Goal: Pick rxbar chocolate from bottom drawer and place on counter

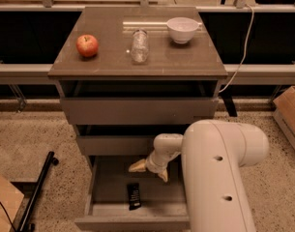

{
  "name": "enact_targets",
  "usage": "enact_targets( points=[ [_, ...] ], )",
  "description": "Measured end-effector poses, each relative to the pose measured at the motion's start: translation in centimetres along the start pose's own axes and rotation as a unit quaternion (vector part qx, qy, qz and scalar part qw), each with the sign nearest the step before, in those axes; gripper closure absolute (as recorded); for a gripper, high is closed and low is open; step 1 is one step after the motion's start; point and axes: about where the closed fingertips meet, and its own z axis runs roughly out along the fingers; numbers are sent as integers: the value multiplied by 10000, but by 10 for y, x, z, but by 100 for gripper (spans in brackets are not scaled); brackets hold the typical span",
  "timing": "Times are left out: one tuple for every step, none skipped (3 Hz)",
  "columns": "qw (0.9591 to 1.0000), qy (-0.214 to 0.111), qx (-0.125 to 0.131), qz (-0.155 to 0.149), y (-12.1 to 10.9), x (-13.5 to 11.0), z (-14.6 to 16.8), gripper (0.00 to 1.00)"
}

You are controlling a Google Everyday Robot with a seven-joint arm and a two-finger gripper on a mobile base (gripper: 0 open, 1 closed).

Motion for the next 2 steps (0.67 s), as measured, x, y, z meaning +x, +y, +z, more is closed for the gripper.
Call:
enact_targets(
  points=[
    [9996,183,-19,194,2,0,50,0],
    [9996,186,-17,196,2,0,50,0]
  ],
)
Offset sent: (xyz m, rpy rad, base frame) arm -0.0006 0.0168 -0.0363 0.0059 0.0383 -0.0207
